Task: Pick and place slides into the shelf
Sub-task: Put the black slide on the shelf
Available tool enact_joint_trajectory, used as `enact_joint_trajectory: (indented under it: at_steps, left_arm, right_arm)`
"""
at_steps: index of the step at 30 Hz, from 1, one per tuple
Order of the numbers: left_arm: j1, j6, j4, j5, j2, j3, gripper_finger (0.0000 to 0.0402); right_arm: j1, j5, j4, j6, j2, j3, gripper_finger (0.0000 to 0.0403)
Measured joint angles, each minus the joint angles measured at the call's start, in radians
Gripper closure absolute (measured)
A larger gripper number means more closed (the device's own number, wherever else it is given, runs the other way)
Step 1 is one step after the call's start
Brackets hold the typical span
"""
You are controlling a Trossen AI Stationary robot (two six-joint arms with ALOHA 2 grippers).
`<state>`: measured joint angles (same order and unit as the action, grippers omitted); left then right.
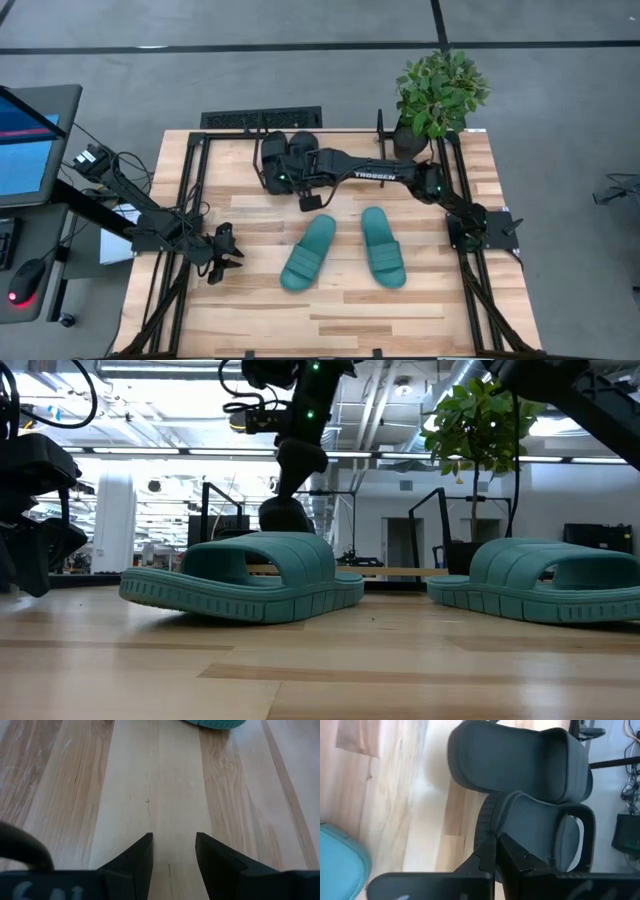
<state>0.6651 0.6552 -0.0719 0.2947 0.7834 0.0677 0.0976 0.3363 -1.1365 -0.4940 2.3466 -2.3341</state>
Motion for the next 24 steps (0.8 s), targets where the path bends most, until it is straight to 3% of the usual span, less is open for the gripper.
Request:
enact_joint_trajectory:
  at_steps: [18,24]
  left_arm:
    - [0.000,0.000,0.000,0.000,0.000,0.000,0.0267]
    - [0.000,0.000,0.000,0.000,0.000,0.000,0.0267]
  right_arm:
    - [-0.029,-0.025,-0.012,0.004,-0.001,0.000,0.0402]
    - [-0.028,-0.043,-0.015,0.004,-0.001,0.000,0.0380]
